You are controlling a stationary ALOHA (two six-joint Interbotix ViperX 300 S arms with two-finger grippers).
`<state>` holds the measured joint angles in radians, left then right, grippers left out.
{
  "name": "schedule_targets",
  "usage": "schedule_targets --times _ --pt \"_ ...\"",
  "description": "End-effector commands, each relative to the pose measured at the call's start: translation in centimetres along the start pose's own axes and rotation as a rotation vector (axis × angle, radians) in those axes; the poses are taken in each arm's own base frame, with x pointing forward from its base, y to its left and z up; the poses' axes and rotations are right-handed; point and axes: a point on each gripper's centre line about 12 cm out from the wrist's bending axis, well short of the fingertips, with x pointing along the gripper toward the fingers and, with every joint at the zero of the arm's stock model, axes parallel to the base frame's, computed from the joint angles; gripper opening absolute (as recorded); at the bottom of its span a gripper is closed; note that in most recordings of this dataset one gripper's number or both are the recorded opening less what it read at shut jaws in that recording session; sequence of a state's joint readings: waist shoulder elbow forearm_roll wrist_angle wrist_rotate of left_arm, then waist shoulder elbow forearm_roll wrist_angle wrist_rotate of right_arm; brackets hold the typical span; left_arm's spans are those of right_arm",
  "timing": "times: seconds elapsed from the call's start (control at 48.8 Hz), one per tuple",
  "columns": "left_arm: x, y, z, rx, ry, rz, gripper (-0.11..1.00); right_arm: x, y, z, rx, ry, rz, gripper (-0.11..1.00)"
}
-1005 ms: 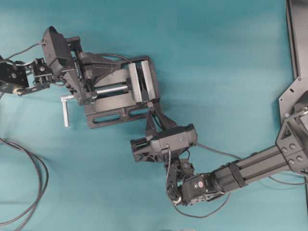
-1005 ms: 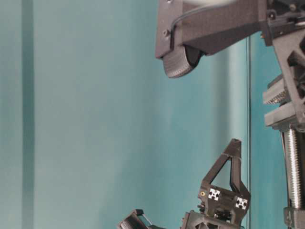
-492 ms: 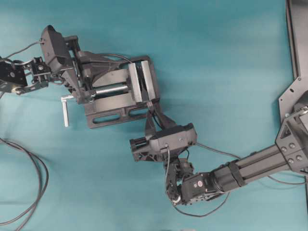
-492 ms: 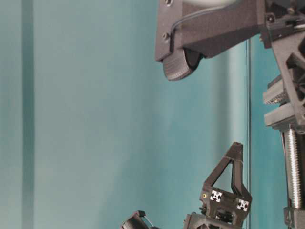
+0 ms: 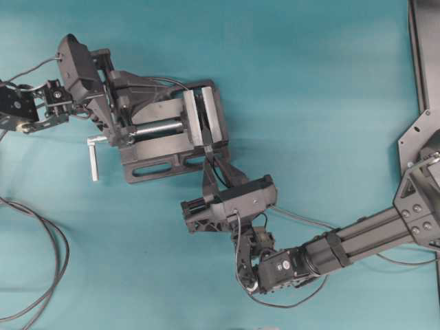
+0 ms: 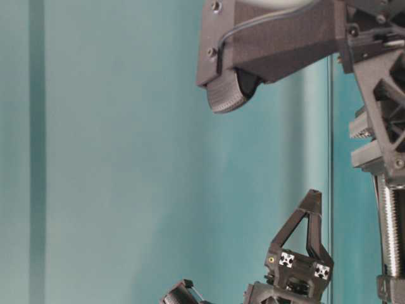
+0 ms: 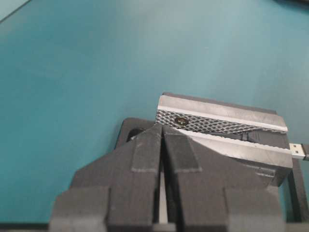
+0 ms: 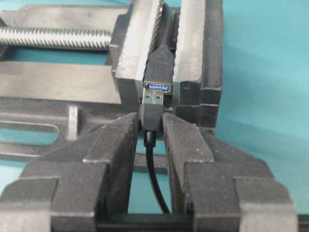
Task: Insert the USB cable into the fixed female connector.
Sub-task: 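Push the USB plug with the right gripper into the vise-held port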
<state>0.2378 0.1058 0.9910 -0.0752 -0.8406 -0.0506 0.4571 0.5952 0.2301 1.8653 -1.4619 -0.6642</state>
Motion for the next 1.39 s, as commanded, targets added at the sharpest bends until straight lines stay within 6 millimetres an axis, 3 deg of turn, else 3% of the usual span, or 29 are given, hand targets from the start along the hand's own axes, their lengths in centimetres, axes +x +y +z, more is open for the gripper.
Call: schedule_targets --times 0.0,0.759,1.374 --pt "-0.1 -0.1 1.1 0.014 -0.035 -0.004 0.02 0.3 0.4 1.6 0.04 -0.016 -0.009 0.22" --pt "0.0 -0.1 1.1 0.014 -0.035 -0.005 0.02 0.4 0.0 2.2 0.019 -0.015 -0.021 0.22" --pt "-0.1 -0.2 0.9 0.016 -0.03 -0.006 0.02 2.6 0.1 0.9 0.03 0.018 -0.039 0.22"
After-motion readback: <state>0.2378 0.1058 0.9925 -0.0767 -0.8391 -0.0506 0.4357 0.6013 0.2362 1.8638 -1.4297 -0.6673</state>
